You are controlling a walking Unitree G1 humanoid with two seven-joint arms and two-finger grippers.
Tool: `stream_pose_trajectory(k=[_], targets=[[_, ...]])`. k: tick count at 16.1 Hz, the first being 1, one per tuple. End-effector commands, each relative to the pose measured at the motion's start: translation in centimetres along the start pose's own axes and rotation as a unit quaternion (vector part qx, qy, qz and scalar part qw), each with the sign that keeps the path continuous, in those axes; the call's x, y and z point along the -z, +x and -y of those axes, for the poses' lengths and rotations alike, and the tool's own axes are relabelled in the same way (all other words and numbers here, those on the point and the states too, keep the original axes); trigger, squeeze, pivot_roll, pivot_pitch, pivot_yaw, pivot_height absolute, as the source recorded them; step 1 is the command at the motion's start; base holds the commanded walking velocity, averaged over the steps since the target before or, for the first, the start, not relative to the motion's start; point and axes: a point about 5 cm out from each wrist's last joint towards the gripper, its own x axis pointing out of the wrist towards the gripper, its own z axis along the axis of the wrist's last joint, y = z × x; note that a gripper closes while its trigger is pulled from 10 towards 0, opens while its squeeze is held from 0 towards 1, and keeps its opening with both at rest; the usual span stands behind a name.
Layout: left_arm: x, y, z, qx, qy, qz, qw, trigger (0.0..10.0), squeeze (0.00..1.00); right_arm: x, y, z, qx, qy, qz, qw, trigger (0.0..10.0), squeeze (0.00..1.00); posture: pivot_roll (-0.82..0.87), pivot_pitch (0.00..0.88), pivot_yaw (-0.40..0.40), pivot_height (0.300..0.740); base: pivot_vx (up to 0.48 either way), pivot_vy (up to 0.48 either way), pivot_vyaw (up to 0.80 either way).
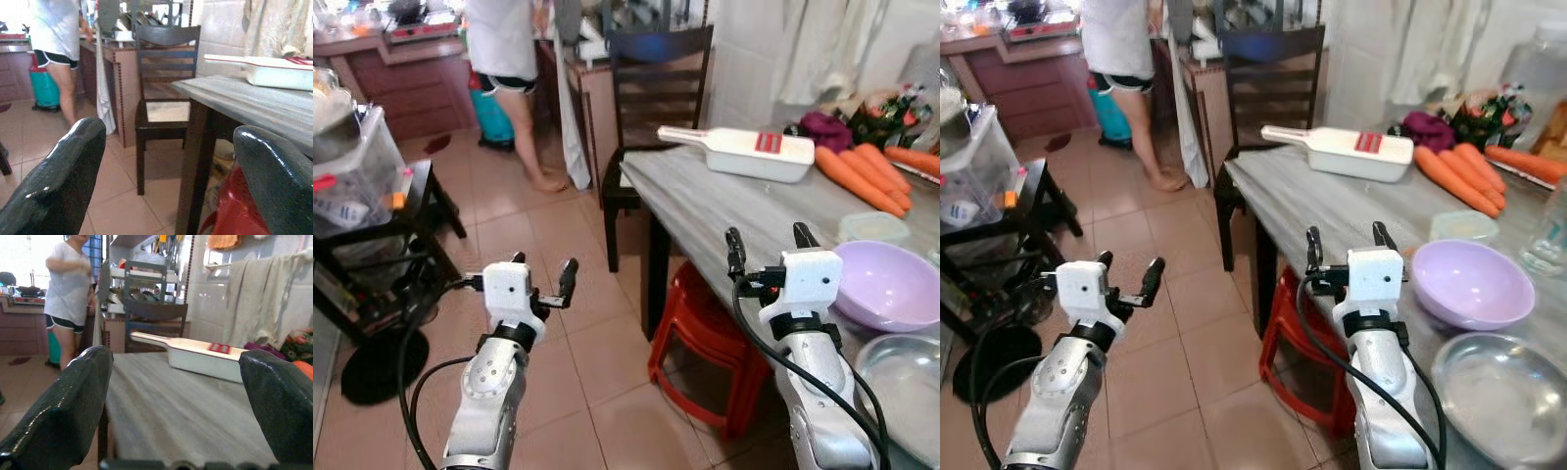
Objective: Setting the table
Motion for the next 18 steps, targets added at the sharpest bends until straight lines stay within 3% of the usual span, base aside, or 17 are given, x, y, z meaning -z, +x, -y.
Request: stream_pose_trajectory(k=[1,5,11,18], targets=[[-0.2,-0.2,-1.2,-0.019,0.012,0.002,1.0,10.0,0.0,-0.3,0.1,-0.7,-0.011,0.012,0.005,1.0,10.0,0.0,0.02,0.0,0.038,0.74,0.0,0.48,0.0],[0.1,-0.1,-1.4,-0.023,0.018,-0.002,1.0,10.0,0.0,-0.1,-0.1,-1.1,-0.025,0.016,0.001,1.0,10.0,0.0,0.02,0.0,0.039,0.74,0.0,0.48,0.0],[0.7,0.2,-1.8,-0.031,0.028,-0.011,0.999,10.0,0.0,0.1,-0.2,-1.2,-0.017,0.026,-0.003,1.0,10.0,0.0,0.02,0.0,0.049,0.74,0.0,0.48,0.71],[1.0,0.5,-1.8,-0.04,0.032,-0.013,0.999,10.0,0.0,0.5,0.2,-0.7,-0.013,0.031,-0.009,0.999,10.0,0.0,0.02,0.0,0.039,0.74,0.0,0.48,0.0]])
